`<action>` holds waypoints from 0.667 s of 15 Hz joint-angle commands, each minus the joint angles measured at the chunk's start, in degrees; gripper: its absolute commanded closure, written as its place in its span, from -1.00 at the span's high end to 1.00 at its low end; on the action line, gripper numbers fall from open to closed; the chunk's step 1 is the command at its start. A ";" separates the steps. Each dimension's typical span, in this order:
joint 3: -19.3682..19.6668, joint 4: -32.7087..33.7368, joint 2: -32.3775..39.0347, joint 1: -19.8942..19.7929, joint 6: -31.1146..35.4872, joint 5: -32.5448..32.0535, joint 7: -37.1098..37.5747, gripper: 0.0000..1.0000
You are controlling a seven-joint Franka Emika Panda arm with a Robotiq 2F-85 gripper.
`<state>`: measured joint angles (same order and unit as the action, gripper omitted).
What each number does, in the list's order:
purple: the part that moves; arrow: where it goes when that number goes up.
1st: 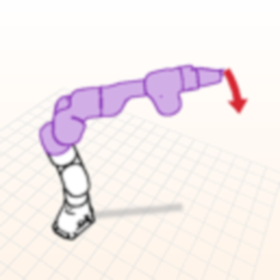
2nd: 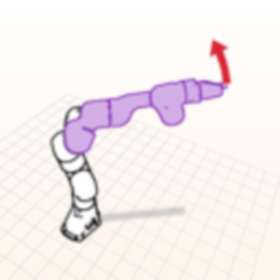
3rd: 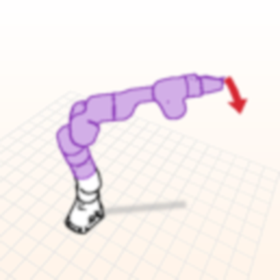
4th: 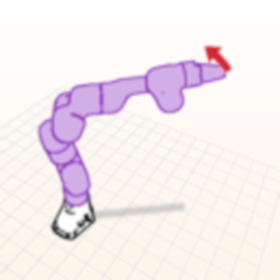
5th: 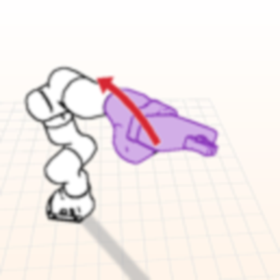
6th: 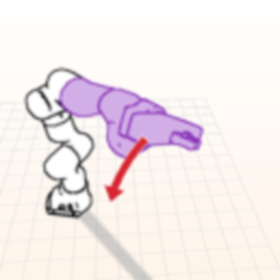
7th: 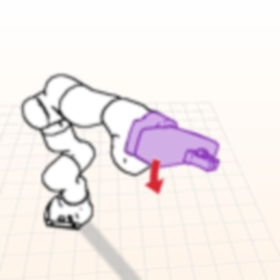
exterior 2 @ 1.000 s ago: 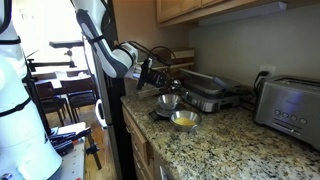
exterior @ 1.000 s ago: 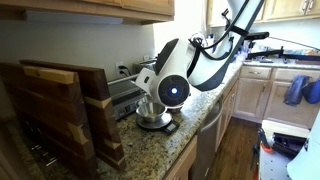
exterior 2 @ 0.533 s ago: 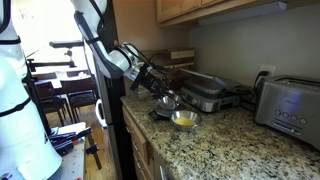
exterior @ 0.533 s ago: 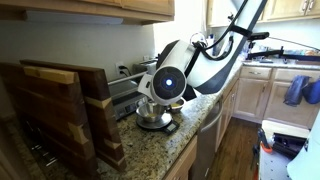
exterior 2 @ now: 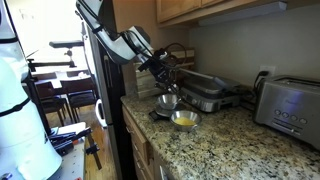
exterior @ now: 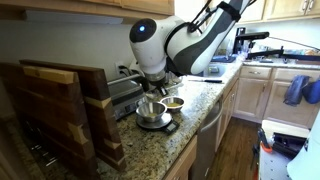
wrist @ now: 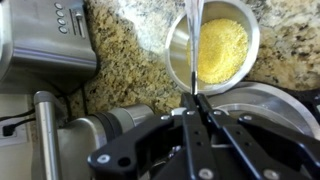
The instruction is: Pick up the spoon and scoop some of the contents from the silver bowl and put it in the other silver bowl.
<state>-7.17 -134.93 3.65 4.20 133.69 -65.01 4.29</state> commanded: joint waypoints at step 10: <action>9.68 12.23 1.96 -8.04 -6.10 39.53 -26.12 -0.94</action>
<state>0.87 -125.69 4.42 -2.32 129.37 -30.77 -20.96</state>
